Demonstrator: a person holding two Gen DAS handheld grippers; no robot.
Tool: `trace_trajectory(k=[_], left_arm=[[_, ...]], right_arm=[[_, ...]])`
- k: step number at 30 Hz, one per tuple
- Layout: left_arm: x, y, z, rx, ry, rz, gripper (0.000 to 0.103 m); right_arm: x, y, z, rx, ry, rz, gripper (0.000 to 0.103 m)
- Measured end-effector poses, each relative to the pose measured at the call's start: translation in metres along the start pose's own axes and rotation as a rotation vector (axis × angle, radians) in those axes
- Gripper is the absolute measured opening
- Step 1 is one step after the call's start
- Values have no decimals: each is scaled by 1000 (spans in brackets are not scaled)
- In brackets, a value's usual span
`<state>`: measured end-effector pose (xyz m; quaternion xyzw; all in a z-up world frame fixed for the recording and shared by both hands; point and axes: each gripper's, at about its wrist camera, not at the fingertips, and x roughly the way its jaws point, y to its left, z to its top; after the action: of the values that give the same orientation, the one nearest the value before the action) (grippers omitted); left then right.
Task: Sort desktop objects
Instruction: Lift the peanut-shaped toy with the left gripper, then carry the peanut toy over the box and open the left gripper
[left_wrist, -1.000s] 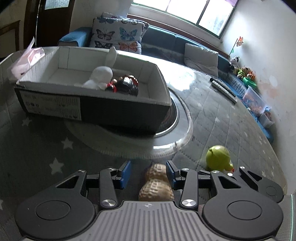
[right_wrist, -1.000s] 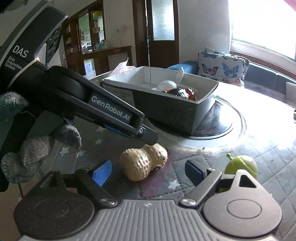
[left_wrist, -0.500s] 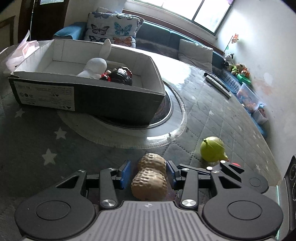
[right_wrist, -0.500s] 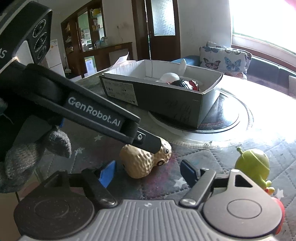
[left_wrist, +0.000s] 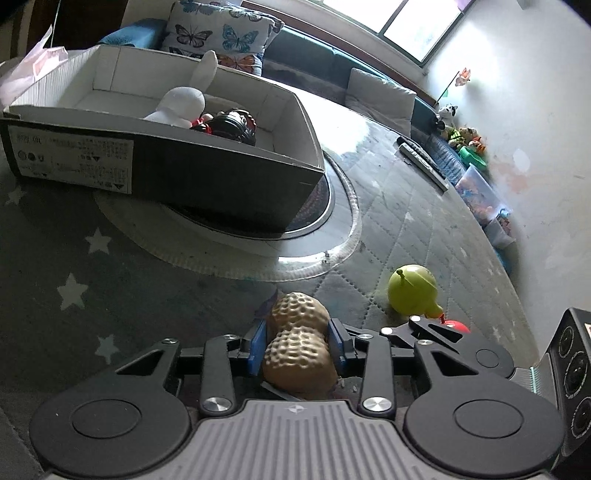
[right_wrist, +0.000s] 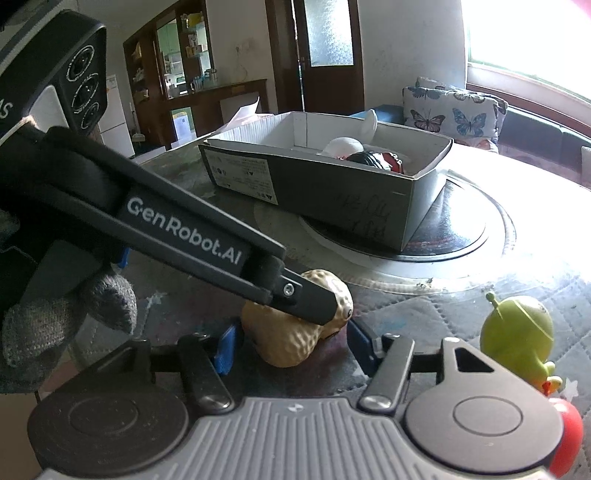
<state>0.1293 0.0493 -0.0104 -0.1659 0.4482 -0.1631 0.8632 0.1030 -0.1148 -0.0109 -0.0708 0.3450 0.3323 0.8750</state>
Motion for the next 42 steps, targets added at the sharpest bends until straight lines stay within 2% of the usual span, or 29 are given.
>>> trace_trajectory(k=[8, 20, 33, 42], left_arm=[[-10, -2, 1, 4, -16, -6, 38], [-37, -2, 28, 19, -104, -8, 38], [-54, 16, 90, 17, -206, 20, 37], [-41, 54, 138, -37, -232, 36, 38]], right_arm=[[-5, 5, 4, -26, -9, -7, 62], [-12, 7, 40, -96, -66, -8, 62], [15, 5, 110, -155, -121, 3, 62], [65, 1, 159, -187, -111, 4, 62]])
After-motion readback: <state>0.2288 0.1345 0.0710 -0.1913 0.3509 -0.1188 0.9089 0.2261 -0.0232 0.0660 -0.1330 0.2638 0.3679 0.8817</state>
